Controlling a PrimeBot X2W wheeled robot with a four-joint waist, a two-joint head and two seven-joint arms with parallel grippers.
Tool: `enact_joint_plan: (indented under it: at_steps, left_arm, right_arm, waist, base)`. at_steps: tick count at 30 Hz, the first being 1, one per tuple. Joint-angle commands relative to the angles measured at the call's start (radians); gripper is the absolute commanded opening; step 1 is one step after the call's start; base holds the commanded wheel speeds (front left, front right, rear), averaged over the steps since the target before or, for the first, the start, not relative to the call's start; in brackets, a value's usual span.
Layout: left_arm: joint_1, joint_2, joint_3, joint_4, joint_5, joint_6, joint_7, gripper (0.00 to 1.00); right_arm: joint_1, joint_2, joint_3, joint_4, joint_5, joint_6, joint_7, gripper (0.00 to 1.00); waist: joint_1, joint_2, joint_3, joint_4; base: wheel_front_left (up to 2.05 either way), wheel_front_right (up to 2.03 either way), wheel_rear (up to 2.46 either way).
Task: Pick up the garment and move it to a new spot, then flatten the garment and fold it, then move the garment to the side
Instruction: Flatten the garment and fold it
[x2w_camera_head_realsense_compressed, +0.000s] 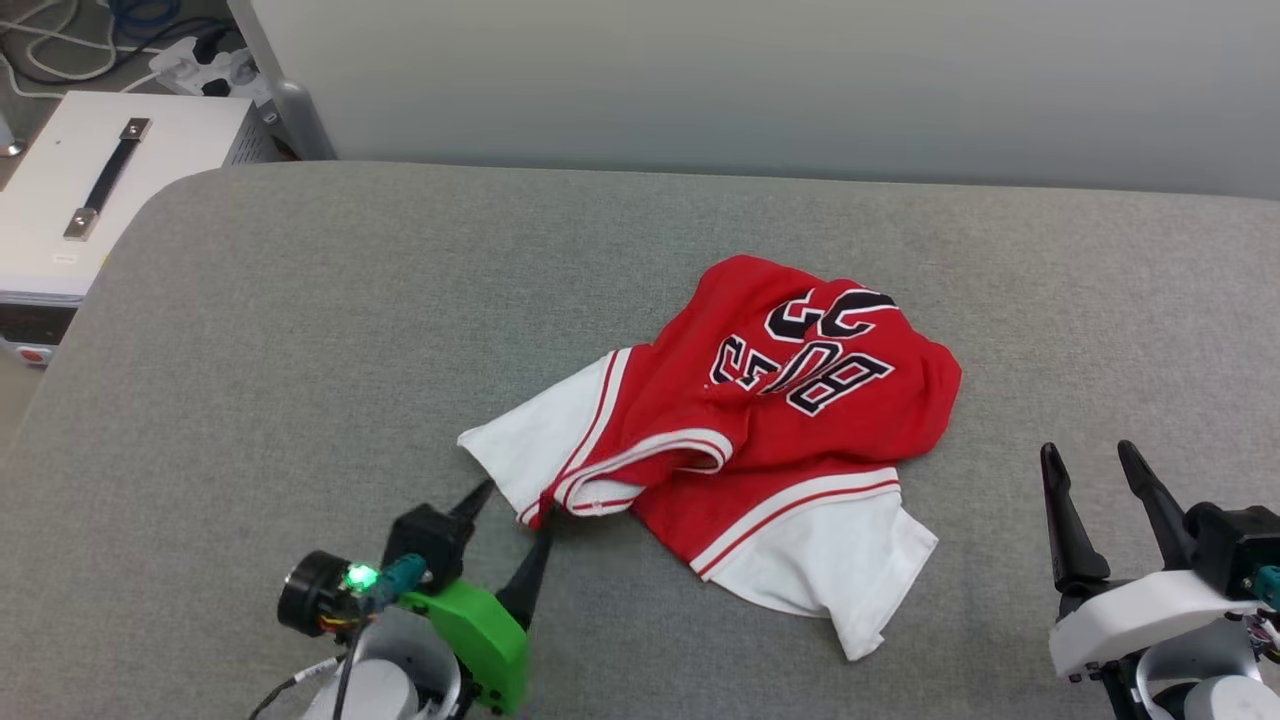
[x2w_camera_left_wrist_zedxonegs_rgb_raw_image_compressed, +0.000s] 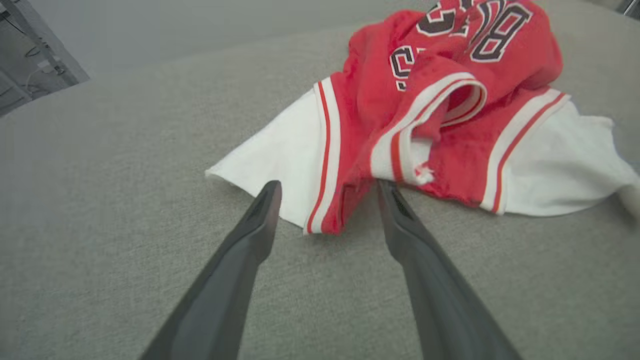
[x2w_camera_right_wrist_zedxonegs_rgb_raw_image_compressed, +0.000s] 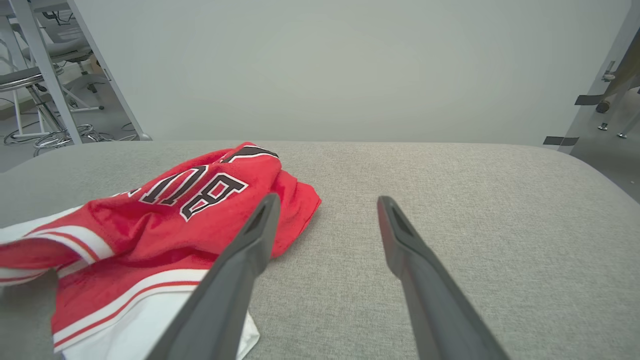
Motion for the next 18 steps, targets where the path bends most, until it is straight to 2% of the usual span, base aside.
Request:
enact_joint_plan:
  at_steps: [1, 7, 11, 14, 15, 18]
  left_arm:
    - [0.015, 0.006, 0.026, -0.025, -0.016, 0.009, -0.038, 1.00]
    - [0.045, 0.009, 0.123, -0.135, -0.032, 0.049, -0.139, 1.00]
    - [0.057, -0.050, 0.241, -0.277, -0.012, 0.063, -0.148, 1.00]
    - [0.093, -0.105, 0.325, -0.375, 0.036, 0.005, -0.148, 1.00]
    - [0.141, -0.148, 0.382, -0.386, 0.102, -0.057, -0.148, 1.00]
    - [0.163, -0.180, 0.414, -0.370, 0.150, -0.092, -0.149, 1.00]
  right_arm:
    - [0.014, 0.000, -0.001, -0.005, 0.001, -0.001, 0.005, 1.00]
    - [0.032, 0.004, -0.001, -0.011, 0.003, -0.001, 0.008, 1.00]
    - [0.037, 0.003, 0.002, -0.019, 0.005, -0.001, 0.012, 1.00]
    - [0.037, 0.005, 0.004, -0.022, 0.009, -0.001, 0.013, 1.00]
    - [0.035, 0.008, 0.012, -0.020, 0.010, -0.001, 0.015, 1.00]
    - [0.032, 0.007, 0.016, -0.022, 0.011, -0.001, 0.017, 1.00]
  waist:
    - [0.0000, 0.0000, -0.014, 0.011]
    - [0.0000, 0.0000, -0.039, 0.016]
    - [0.0000, 0.0000, -0.045, 0.014]
    - [0.0000, 0.0000, -0.042, 0.007]
    - [0.0000, 0.0000, -0.035, -0.003]
    - [0.0000, 0.0000, -0.026, -0.008]
  base:
    - [0.00, 0.00, 0.00]
    - [0.00, 0.00, 0.00]
    - [0.00, 0.00, 0.00]
    - [0.00, 0.00, 0.00]
    - [0.00, 0.00, 0.00]
    - [0.00, 0.00, 0.00]
